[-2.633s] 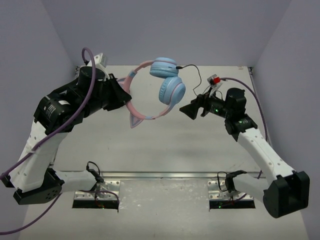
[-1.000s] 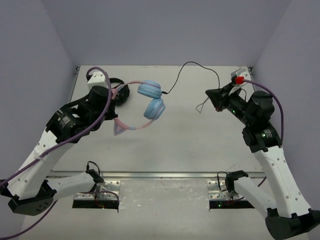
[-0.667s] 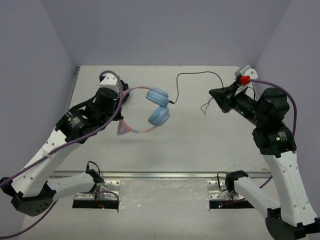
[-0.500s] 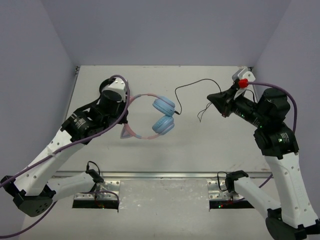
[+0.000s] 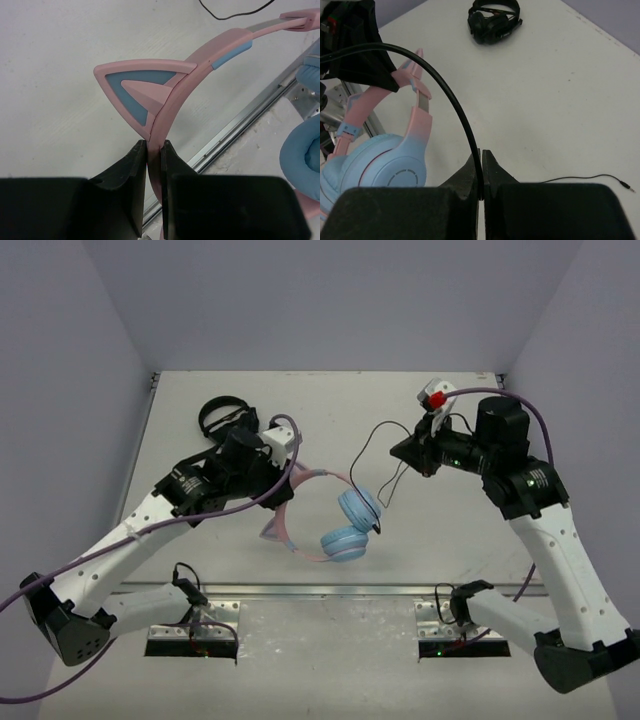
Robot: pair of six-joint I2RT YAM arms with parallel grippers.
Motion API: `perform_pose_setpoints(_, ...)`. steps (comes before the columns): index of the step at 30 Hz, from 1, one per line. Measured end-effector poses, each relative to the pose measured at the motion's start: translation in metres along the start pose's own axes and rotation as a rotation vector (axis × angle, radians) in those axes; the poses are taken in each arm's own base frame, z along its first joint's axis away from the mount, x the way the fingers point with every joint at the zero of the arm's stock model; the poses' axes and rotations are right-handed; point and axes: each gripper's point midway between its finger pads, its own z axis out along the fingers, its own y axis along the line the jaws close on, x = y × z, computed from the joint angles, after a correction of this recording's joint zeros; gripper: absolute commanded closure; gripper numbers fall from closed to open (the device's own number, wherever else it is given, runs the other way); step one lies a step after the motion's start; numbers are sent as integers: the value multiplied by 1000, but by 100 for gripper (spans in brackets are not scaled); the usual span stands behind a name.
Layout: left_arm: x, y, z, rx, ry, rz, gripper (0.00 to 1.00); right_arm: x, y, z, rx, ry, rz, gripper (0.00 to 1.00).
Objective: Wrap the headphones
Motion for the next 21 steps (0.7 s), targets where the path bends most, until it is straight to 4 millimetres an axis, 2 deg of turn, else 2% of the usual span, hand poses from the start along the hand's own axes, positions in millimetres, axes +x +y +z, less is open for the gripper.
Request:
perform_pose_setpoints(6, 3, -12, 7, 87, 30, 48, 100, 29, 5, 26, -26, 114, 19, 99)
perform_pose_setpoints(9, 7, -17, 11, 115, 50, 56, 100, 40, 15, 41, -50, 165, 4, 99)
perform_pose_setpoints(13, 6, -20, 11, 130, 48, 61, 100, 64, 25, 60, -55, 251, -11, 99)
perform_pose_setpoints(16, 2, -22, 8, 136, 39, 63, 100, 85, 16, 67, -8, 316, -5, 99)
perform_pose_setpoints(21, -16, -26, -2, 143, -8, 71, 99, 108, 1, 74, 61, 392, 0, 99)
